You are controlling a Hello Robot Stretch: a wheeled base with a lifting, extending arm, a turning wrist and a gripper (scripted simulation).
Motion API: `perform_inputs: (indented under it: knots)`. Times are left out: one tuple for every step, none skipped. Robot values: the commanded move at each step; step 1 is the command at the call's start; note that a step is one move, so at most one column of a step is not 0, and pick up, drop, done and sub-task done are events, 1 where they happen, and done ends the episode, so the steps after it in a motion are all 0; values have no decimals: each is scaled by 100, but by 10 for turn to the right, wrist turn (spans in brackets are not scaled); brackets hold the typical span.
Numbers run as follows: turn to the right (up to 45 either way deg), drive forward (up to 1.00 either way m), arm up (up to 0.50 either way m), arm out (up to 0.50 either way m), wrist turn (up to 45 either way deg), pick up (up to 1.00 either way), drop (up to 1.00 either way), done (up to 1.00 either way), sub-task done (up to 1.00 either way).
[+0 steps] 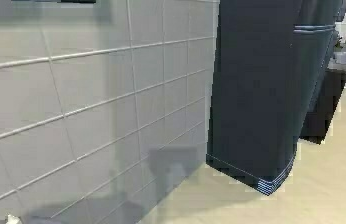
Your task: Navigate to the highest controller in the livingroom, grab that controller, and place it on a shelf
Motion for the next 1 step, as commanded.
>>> perform_inputs:
  knots:
    - [-450,0,0,0,0,0,0,0,0]
